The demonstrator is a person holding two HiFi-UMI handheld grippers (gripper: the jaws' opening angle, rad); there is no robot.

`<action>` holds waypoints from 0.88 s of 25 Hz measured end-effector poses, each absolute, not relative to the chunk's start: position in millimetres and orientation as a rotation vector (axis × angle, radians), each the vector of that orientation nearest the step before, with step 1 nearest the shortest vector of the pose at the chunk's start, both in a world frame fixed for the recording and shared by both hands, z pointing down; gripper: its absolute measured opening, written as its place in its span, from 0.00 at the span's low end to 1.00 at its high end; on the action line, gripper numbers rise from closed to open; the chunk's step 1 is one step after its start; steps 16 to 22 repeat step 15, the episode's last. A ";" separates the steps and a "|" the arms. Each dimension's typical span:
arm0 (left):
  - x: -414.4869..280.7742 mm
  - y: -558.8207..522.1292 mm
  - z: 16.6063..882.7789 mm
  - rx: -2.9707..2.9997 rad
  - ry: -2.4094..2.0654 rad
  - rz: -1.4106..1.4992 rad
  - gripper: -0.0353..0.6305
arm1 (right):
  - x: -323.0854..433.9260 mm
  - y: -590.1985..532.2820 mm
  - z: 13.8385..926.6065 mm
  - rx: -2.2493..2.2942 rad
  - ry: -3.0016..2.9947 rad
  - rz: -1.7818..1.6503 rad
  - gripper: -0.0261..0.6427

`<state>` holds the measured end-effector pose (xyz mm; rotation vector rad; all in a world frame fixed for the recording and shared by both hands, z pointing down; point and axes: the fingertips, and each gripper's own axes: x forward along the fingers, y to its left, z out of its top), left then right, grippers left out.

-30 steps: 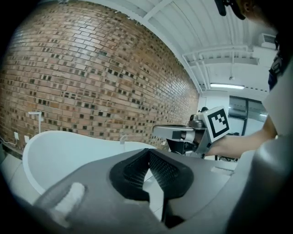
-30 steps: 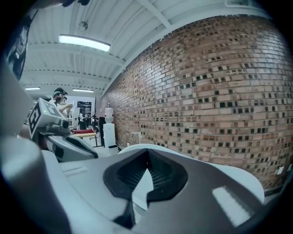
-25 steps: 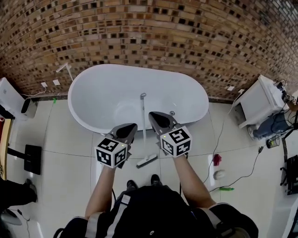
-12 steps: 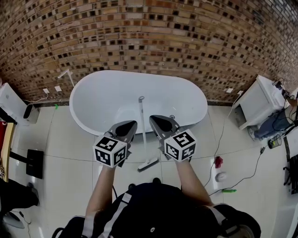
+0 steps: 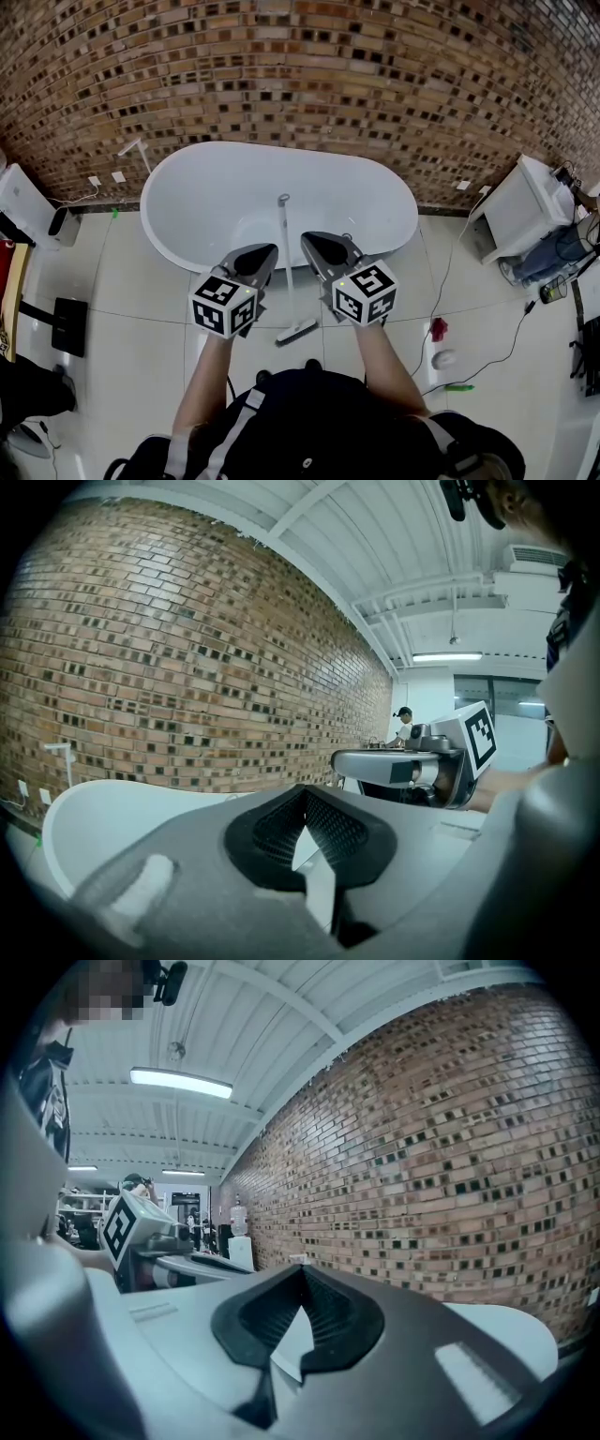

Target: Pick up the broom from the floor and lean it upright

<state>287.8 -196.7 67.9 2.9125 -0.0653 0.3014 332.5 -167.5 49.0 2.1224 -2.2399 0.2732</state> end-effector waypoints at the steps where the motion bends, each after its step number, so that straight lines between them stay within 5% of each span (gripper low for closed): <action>1: 288.5 -196.3 67.9 2.910 -0.064 0.301 0.06 | 333.7 -167.3 48.8 2.123 -2.238 0.274 0.05; 22: 295.7 -186.9 63.1 2.909 -0.054 0.281 0.06 | 340.0 -165.4 47.6 2.122 -2.244 0.276 0.05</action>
